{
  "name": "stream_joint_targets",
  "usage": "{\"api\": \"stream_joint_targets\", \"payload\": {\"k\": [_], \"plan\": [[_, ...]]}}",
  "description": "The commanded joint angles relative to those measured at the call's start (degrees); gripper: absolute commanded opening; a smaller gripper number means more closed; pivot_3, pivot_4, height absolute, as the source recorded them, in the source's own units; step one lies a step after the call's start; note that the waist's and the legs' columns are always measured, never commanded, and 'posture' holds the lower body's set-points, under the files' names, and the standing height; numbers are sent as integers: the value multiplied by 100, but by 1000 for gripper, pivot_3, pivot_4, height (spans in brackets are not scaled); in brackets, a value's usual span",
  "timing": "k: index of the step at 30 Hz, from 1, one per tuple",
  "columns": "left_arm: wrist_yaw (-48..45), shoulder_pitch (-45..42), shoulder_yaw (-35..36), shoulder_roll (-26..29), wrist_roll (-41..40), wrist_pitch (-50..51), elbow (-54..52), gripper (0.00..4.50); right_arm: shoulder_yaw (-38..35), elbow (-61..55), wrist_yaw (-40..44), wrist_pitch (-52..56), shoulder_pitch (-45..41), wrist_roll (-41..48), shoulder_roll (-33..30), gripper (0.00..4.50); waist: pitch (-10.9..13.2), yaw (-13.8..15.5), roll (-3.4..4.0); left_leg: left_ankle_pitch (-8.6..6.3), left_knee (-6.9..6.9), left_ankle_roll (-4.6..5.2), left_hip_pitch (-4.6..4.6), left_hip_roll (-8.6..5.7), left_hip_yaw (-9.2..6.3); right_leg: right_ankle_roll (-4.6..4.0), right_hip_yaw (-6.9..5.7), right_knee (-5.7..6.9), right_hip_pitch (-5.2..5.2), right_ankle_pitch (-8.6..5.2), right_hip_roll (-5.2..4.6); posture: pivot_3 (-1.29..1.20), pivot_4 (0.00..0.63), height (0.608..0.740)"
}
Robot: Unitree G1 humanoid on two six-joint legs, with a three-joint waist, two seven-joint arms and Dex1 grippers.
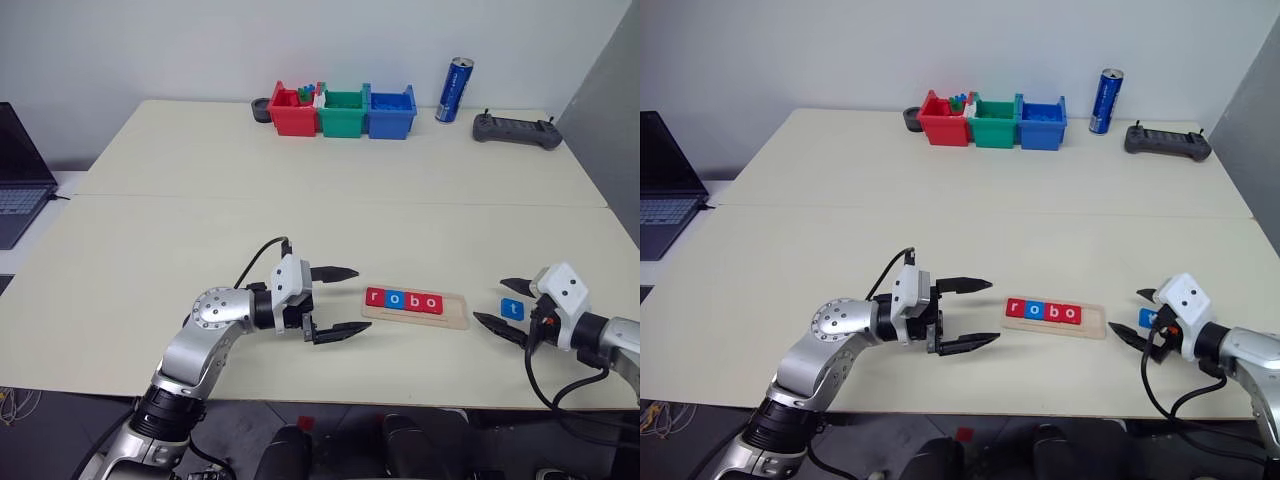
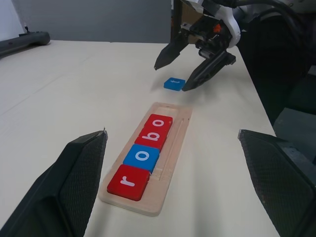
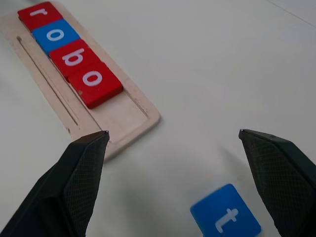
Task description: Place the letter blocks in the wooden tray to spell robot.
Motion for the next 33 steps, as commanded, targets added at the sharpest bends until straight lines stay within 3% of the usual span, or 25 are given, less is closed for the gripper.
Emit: {"api": "stream_joint_targets", "payload": {"k": [1,12,31,33], "plan": [[19,5,26,-7,-13,-88,-191,4500,-145,359,289,-589,-9,-132,-201,4480,0,9,0,0,0,0,0,-1,1,0,1,0,0,0,-1,0,150,740],[-14,-39,-15,-105,15,-172,-59,4500,-84,1811,638,-1612,-53,-417,-370,4480,0,20,1,0,0,0,6,-1,8,-1,9,3,2,0,-1,0,150,740],[4,7,-8,-120,36,-167,-109,4500,336,2694,1230,-1231,-826,-244,-340,4480,0,8,0,0,0,0,31,0,30,-1,32,14,13,0,-1,0,150,740],[23,19,-3,-116,31,-151,-141,4500,362,2736,1286,-1232,-851,-263,-337,4099,0,7,0,0,0,0,32,0,29,-1,32,16,13,0,0,0,150,740]]}}
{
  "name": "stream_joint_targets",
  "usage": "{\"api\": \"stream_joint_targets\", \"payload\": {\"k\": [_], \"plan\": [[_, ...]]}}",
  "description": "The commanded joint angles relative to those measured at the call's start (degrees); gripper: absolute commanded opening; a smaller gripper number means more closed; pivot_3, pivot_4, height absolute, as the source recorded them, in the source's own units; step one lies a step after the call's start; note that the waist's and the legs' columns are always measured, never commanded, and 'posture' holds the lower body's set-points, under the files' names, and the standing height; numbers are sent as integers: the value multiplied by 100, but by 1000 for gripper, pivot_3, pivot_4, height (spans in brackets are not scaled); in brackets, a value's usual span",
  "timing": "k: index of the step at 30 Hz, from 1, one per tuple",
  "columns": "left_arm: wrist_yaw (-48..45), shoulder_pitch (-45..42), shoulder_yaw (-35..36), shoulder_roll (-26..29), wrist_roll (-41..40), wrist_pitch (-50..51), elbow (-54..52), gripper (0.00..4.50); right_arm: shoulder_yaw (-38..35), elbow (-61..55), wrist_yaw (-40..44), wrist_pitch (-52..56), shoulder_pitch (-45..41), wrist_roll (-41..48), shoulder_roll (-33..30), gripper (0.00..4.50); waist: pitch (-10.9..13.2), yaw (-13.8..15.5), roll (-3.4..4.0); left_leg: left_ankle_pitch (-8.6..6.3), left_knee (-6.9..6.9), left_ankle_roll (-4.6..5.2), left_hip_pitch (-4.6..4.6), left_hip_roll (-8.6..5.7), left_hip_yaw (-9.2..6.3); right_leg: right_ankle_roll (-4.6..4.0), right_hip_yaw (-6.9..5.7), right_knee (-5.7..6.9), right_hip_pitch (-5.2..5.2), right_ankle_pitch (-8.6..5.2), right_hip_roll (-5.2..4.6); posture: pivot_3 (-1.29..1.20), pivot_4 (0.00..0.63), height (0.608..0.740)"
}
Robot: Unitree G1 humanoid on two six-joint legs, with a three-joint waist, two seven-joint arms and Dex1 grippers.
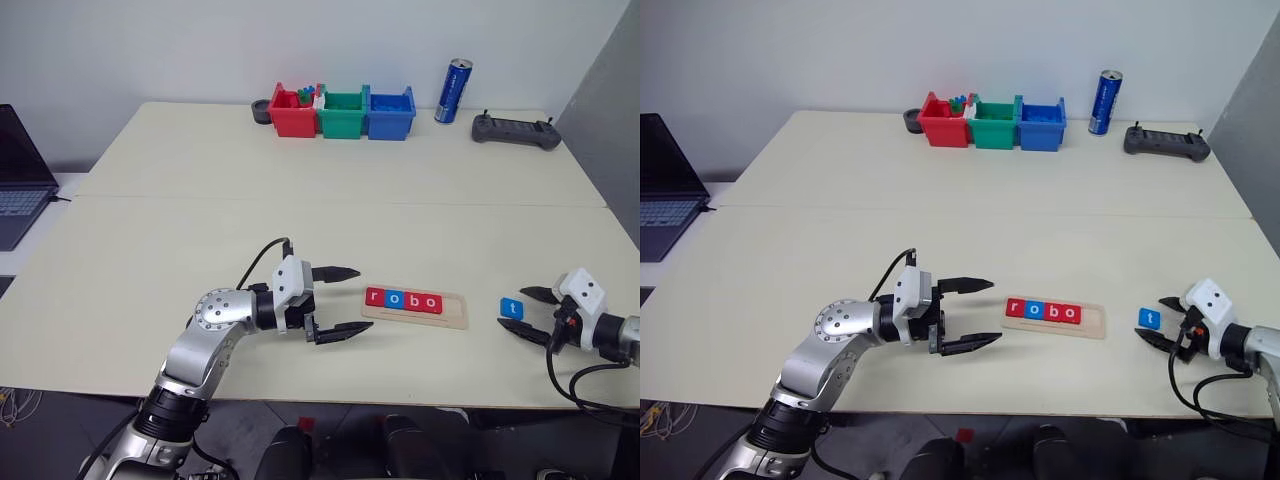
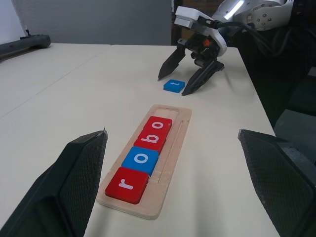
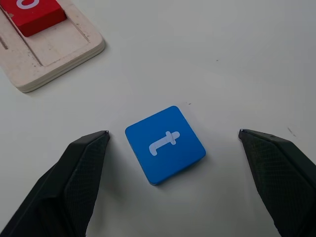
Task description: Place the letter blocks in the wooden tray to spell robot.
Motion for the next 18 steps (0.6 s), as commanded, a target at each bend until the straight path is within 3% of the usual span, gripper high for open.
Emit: {"api": "stream_joint_targets", "payload": {"k": [1,8,18], "plan": [[35,20,1,-6,-30,-31,-225,4500,105,56,197,38,-16,-3,-85,3856,0,-1,0,0,0,0,1,0,1,0,0,0,0,0,0,0,150,740],[72,-12,-5,-4,-43,38,-279,4500,111,71,273,9,-45,-25,-71,1431,0,-1,0,0,1,0,10,0,3,0,4,1,8,0,0,0,150,740],[-68,-126,40,32,-57,-14,-109,4500,288,-1229,329,284,-177,134,-137,1446,0,-12,0,0,0,0,13,1,6,1,6,4,8,0,0,0,150,740]]}}
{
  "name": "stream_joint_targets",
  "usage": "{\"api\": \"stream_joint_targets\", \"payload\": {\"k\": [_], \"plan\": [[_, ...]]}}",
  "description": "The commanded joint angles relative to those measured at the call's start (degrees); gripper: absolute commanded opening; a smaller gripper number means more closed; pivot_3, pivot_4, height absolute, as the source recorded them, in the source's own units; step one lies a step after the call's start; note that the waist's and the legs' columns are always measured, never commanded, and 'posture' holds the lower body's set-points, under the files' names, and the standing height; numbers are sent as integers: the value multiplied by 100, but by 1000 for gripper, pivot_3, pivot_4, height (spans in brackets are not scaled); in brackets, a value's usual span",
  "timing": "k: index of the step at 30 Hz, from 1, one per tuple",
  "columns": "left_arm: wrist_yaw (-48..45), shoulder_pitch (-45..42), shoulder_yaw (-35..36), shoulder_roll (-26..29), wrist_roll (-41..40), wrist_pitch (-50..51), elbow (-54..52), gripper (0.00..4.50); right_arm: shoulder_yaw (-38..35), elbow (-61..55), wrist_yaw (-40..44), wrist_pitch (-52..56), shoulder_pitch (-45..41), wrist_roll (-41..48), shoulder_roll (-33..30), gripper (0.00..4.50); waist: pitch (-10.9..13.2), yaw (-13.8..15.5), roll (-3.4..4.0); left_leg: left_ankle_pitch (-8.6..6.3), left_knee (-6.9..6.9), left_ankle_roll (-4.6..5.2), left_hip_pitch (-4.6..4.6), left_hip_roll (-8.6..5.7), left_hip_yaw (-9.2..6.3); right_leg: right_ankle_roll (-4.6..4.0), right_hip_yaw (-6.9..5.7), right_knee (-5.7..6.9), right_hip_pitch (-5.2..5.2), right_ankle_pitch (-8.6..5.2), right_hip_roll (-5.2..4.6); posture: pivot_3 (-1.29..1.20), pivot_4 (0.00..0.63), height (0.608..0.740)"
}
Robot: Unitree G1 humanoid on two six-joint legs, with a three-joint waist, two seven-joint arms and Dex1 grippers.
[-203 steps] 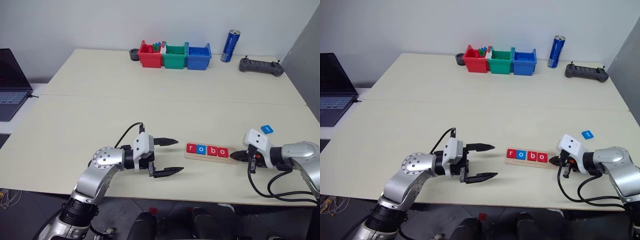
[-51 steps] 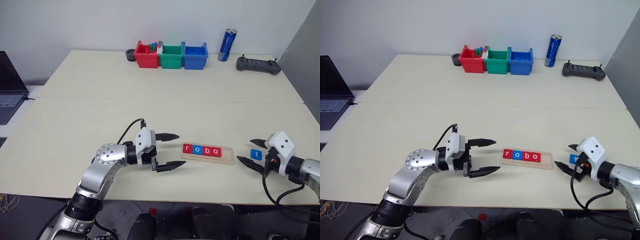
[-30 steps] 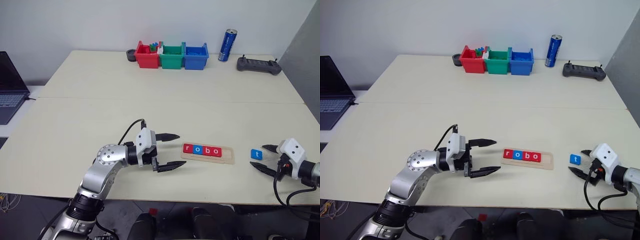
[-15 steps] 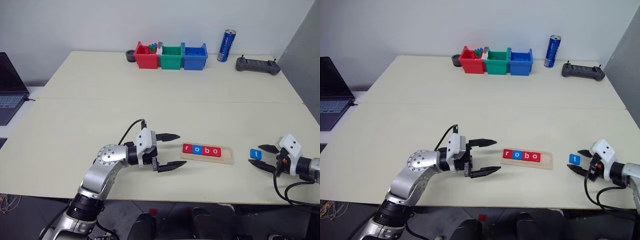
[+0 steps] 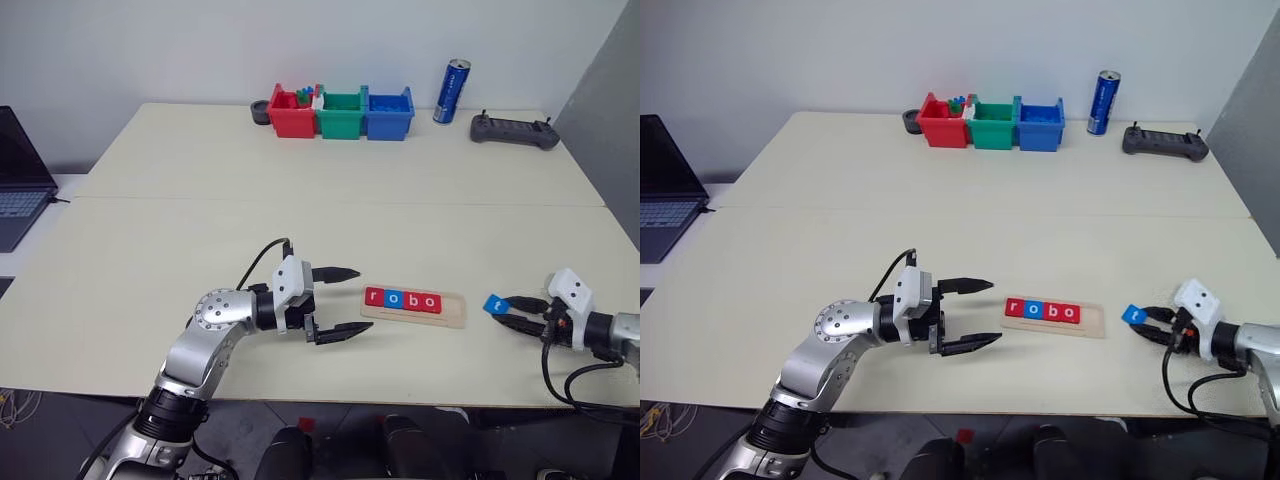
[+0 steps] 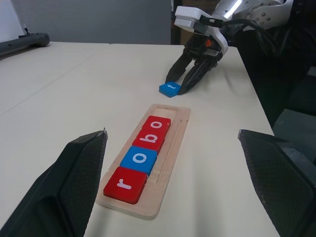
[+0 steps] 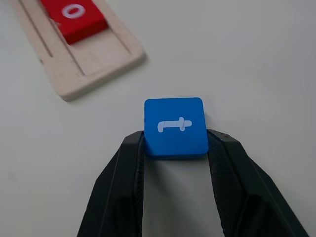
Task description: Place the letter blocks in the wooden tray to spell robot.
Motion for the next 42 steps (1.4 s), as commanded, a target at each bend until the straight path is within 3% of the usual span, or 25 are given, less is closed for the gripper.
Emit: {"api": "stream_joint_targets", "payload": {"k": [1,7,17,42], "plan": [[-61,-120,65,6,-89,-62,-74,4500,77,-733,95,205,-214,161,-132,1446,0,0,0,0,0,0,0,0,0,0,0,0,0,0,0,0,150,740],[16,-160,100,-56,-136,-69,-90,4500,546,-1007,306,266,-449,54,-113,1446,1,22,-2,0,0,0,-2,0,-3,0,-3,-2,0,0,0,0,150,740],[121,-110,136,2,-124,-51,-166,4500,1096,-330,682,-222,-958,-291,-128,1446,1,25,-2,0,0,0,-1,0,-1,0,-2,-1,-2,0,-1,0,150,740],[107,-56,95,62,-127,-54,-213,4500,1364,271,846,-579,-1414,-595,-54,1446,1,26,-2,0,0,0,-1,0,-2,-1,-3,-1,-2,0,-1,0,150,740]]}}
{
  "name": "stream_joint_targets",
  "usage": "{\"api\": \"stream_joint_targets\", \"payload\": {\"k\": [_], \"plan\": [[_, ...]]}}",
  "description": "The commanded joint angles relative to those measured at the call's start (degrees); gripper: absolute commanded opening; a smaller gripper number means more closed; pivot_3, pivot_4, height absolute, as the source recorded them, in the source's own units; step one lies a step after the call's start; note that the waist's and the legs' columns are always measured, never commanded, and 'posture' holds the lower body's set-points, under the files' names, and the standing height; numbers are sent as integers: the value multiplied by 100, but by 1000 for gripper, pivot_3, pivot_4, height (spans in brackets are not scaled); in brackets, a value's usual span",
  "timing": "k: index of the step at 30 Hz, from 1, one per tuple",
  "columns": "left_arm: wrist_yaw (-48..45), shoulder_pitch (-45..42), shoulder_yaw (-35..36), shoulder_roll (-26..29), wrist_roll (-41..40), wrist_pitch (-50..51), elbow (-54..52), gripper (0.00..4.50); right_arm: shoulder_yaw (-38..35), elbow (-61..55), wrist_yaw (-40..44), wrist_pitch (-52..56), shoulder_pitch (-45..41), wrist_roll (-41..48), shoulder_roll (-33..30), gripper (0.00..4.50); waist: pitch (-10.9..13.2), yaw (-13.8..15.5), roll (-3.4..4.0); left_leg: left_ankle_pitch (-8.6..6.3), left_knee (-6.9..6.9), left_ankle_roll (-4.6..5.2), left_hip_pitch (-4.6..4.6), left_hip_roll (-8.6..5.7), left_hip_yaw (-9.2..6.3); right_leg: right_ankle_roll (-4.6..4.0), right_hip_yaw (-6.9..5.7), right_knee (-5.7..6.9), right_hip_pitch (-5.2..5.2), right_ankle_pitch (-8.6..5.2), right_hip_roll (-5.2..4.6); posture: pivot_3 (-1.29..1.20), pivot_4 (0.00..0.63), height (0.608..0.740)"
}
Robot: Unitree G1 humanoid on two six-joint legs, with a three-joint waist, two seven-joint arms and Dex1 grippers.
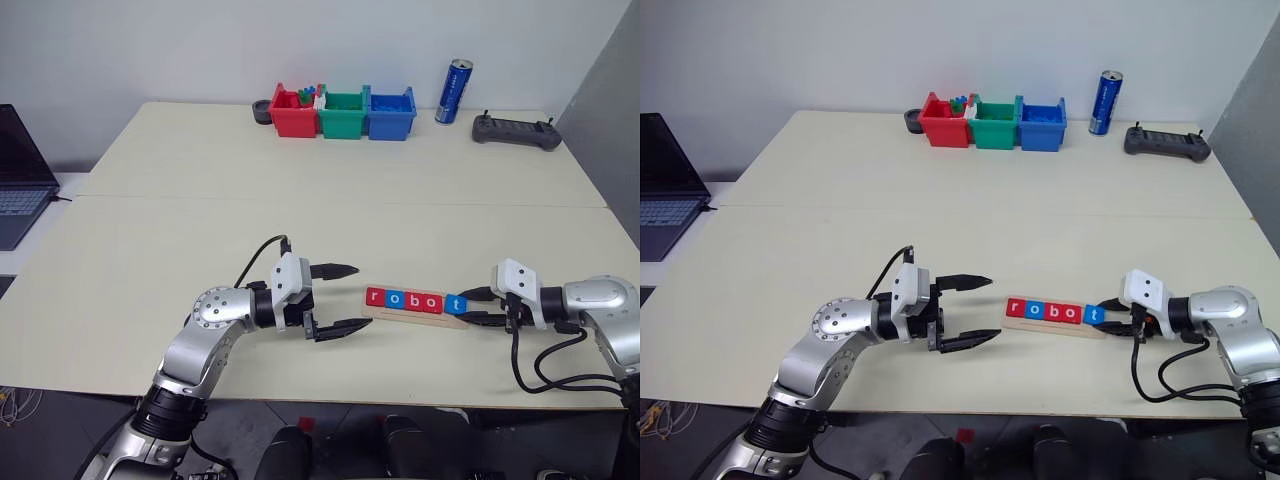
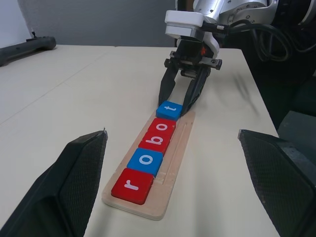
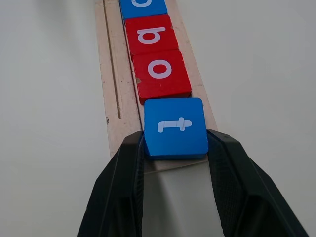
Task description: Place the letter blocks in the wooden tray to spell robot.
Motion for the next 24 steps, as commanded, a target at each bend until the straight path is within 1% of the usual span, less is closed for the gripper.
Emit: {"api": "stream_joint_targets", "payload": {"k": [1,3,5,6,8,12,15,19,22,24], "plan": [[-15,-43,72,12,-59,-54,-183,4500,19,-32,54,-61,-112,-26,-7,1446,0,0,0,0,0,0,0,0,0,0,0,0,0,0,0,0,150,740],[-8,-50,64,0,-52,-60,-173,4500,32,-40,84,-55,-133,-13,-3,1446,0,0,0,0,0,0,0,0,0,0,0,0,0,0,0,0,150,740],[-3,-60,57,-10,-39,-75,-157,4500,35,-59,147,9,-144,47,-9,2167,0,0,0,0,0,0,0,0,0,0,0,0,0,0,0,0,150,740],[-3,-65,55,-12,-35,-78,-152,4500,29,-79,177,48,-145,79,-20,2437,0,0,0,0,0,0,0,0,0,0,-1,0,0,0,0,0,150,740],[-1,-79,52,-17,-28,-85,-139,4500,0,-113,208,103,-152,119,-41,3173,0,1,0,0,0,0,0,0,-1,0,0,0,0,0,0,0,150,740],[12,-63,59,-15,-29,-85,-156,4500,-240,-198,132,397,-187,287,-109,4476,0,1,0,0,0,0,0,0,-1,0,-1,0,0,0,0,0,150,740],[24,3,60,-4,-40,-78,-220,4500,-545,-170,-37,637,-185,416,-210,4476,0,5,0,0,0,0,-1,-1,-1,0,0,0,0,0,-1,0,150,740],[27,27,65,4,-50,-65,-233,4500,-939,-297,-227,772,140,493,-374,4476,0,22,0,0,0,0,-1,0,-1,0,-1,0,0,0,-1,0,150,740],[13,-9,66,0,-50,-68,-190,4500,-1160,-534,-196,837,587,601,-495,3894,0,45,0,0,-1,0,-2,-1,-2,0,-1,-1,0,0,-1,0,150,740],[-5,-70,65,-13,-42,-81,-116,4500,-1186,-619,-215,792,790,549,-521,3174,0,42,0,0,-1,0,-2,-1,0,0,0,-1,0,0,0,0,150,740]]}}
